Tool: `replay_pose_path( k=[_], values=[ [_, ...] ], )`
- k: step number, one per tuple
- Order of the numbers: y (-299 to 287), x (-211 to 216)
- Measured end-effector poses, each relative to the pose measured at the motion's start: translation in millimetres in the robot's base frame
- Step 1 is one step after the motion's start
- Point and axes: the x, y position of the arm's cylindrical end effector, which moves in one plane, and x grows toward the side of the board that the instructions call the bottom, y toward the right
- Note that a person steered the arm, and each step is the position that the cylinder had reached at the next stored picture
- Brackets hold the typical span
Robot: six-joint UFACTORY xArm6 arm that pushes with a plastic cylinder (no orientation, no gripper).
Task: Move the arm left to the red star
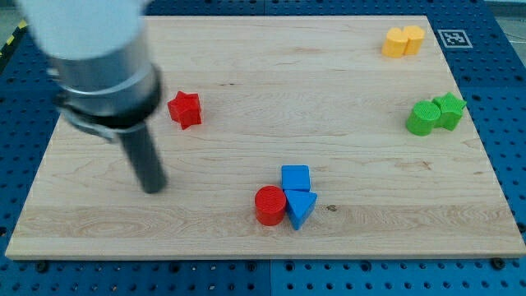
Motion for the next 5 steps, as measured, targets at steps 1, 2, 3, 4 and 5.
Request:
replay_pose_path(
  k=[1, 2, 3, 4, 5],
  values=[
    [-56.7, -44.7],
    [-65.9, -85.8],
    [-46.8, -107.9],
    [-25.1, -121.6],
    [9.4, -123.0]
  ],
)
